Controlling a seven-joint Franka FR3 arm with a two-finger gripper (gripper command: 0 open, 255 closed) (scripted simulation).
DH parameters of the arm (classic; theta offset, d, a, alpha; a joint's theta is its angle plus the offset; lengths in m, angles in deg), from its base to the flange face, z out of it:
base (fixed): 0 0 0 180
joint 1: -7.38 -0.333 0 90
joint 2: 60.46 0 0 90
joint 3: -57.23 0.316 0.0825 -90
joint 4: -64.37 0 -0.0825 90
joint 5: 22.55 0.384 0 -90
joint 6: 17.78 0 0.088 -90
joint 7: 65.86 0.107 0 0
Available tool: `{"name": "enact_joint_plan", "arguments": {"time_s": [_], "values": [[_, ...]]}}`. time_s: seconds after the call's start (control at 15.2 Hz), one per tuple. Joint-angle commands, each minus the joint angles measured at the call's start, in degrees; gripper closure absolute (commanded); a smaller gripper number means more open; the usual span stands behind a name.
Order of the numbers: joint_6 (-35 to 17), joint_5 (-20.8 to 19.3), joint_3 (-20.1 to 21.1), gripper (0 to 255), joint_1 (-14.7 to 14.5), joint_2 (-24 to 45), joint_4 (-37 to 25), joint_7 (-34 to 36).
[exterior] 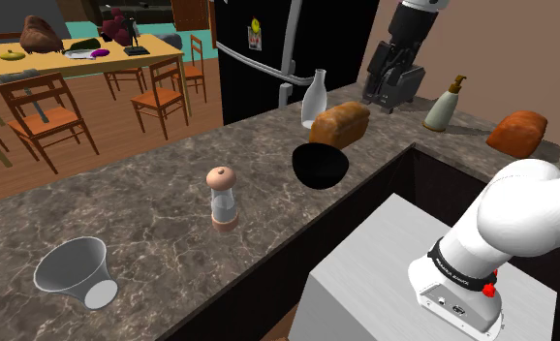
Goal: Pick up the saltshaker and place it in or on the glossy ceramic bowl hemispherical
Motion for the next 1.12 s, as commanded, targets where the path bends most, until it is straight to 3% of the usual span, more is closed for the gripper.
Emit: {"name": "enact_joint_plan", "arguments": {"time_s": [0.0, 0.53, 1.06], "values": [[0.0, 0.0, 0.0, 0, 0.0, 0.0, 0.0, 0.0], [-9.3, 6.2, 7.6, 0, -3.1, 6.2, 2.7, 9.3], [-19.1, 10.3, 15.1, 0, -5.5, 16.7, 0.8, 18.2]]}}
